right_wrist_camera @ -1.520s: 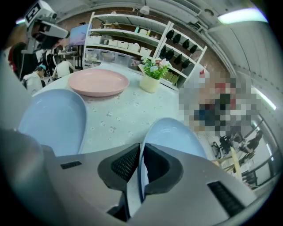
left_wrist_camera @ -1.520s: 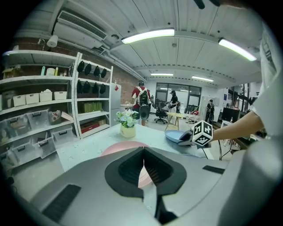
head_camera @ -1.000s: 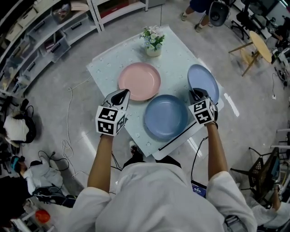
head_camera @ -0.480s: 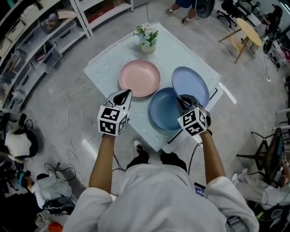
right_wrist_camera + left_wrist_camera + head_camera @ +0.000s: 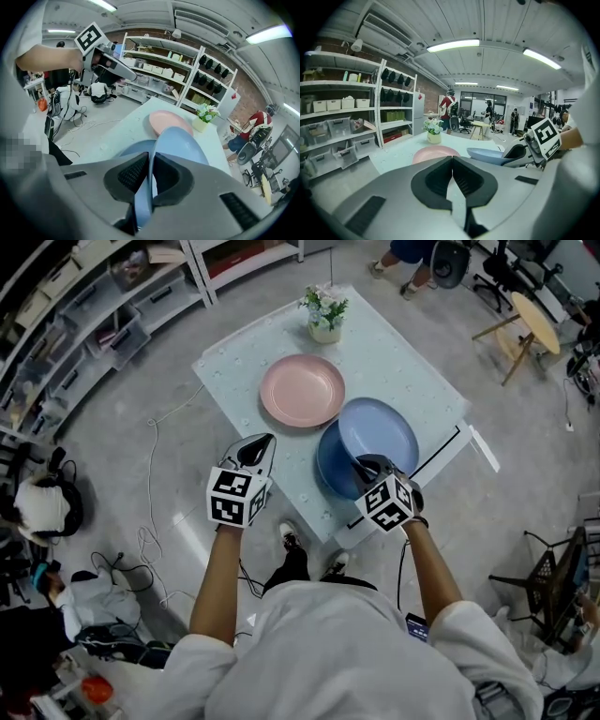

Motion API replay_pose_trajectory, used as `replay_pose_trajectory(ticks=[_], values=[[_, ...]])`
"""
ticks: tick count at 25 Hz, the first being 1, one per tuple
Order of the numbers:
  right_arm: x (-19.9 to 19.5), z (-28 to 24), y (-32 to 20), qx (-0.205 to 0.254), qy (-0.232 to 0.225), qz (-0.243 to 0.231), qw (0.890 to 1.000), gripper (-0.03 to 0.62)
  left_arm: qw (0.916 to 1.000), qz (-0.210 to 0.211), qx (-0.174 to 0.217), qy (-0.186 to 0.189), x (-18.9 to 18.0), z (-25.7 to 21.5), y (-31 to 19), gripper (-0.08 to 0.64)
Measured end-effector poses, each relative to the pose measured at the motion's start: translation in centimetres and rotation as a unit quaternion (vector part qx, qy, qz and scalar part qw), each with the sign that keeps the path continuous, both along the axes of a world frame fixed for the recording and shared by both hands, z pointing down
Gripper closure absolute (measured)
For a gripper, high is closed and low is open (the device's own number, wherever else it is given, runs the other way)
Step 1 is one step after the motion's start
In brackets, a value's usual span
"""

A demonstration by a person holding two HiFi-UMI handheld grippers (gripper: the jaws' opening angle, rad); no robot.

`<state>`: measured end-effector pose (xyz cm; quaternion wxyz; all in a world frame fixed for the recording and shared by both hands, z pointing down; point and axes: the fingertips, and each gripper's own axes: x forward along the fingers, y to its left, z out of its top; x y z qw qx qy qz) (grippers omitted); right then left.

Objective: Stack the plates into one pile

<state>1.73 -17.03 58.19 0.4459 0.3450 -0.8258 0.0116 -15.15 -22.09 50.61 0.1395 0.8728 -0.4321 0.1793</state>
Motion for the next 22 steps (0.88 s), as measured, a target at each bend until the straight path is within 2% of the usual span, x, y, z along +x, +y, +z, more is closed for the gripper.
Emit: replay_pose_trajectory(ticks=[11,15,19,22], values=[[-1.0,4.9,3.9,-0.072,0.001,-0.059,0.996,0.537,0.9996,-0.023,-0.008,-0.013,0.8,0.0,5.7,0.541],[-1.9,7.6,6.1,-0.132,-0.009,-0.077,0.988,0.520,0.9993,-0.027,-0.010,-0.024,0.7,0.0,7.2,0.541],[-2.1,9.4,6.5,-0.143,-0.019,-0.066,0.987,0.483,0.9988,-0.037,-0.013,-0.028,0.4,-0.1,8.4,0.541],[-1.6,8.9,5.8,-0.148,-0.051,-0.039,0.987,0.427,0.9986,-0.043,-0.011,-0.029,0.1,-0.4,9.0,0.541]])
